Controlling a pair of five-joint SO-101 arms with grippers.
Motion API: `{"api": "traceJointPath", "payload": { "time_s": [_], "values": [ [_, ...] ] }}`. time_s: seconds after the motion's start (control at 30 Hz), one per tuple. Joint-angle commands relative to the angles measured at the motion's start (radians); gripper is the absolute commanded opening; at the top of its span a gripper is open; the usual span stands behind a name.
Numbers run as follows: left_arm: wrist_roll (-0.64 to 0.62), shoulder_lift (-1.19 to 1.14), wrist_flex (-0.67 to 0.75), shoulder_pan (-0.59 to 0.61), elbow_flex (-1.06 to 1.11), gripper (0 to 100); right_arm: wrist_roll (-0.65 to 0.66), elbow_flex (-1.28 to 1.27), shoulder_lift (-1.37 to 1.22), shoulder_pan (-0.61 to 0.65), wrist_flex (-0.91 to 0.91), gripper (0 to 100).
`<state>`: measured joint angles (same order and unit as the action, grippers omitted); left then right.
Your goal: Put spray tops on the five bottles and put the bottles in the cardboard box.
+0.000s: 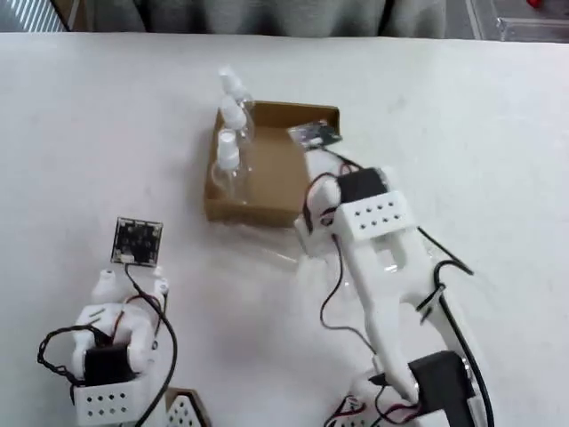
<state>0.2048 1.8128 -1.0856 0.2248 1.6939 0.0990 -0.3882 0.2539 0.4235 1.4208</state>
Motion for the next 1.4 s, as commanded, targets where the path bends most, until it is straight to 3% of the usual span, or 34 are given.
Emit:
{"api": "traceJointPath", "payload": {
  "time_s": [0.0, 0.17, 0.4, 0.6, 0.73, 0.9, 1.0, 1.1, 1.2, 1.27, 1.37],
  "values": [
    [0.009, 0.010, -0.005, 0.010, -0.002, 2, 0.025, 0.034, 0.042, 0.159, -0.002, 1.9],
    [0.009, 0.010, 0.000, 0.010, -0.002, 2, 0.026, -0.023, 0.042, 0.341, -0.119, 1.8],
    [0.011, 0.010, 0.002, 0.010, -0.002, 2, 0.026, -0.224, 0.042, 0.437, -0.427, 2.1],
    [0.011, 0.010, 0.002, 0.008, -0.002, 2, 0.025, -0.275, 0.051, 0.487, -0.452, 18.3],
    [0.011, 0.010, 0.002, 0.008, -0.002, 2, 0.029, -0.226, 0.054, 0.447, -0.351, 25.0],
    [0.011, 0.010, 0.002, 0.008, -0.002, 2, 0.034, -0.157, 0.054, 0.349, -0.248, 25.0],
    [0.011, 0.010, 0.002, 0.008, -0.002, 2, 0.035, -0.158, 0.048, 0.302, -0.245, 17.9],
    [0.005, 0.010, 0.002, 0.005, -0.002, 2, 0.035, -0.158, 0.044, 0.268, -0.252, 2.1],
    [-0.005, 0.013, 0.002, 0.001, -0.002, 3, 0.035, -0.170, 0.044, 0.216, -0.283, 4.5],
    [-0.081, 0.013, 0.002, 0.001, -0.009, 3, 0.037, -0.204, 0.047, 0.160, -0.355, 3.1],
    [-0.321, 0.013, 0.002, -0.018, -0.017, 3, 0.104, -0.245, 0.044, 0.096, -0.443, 2.6]
  ]
}}
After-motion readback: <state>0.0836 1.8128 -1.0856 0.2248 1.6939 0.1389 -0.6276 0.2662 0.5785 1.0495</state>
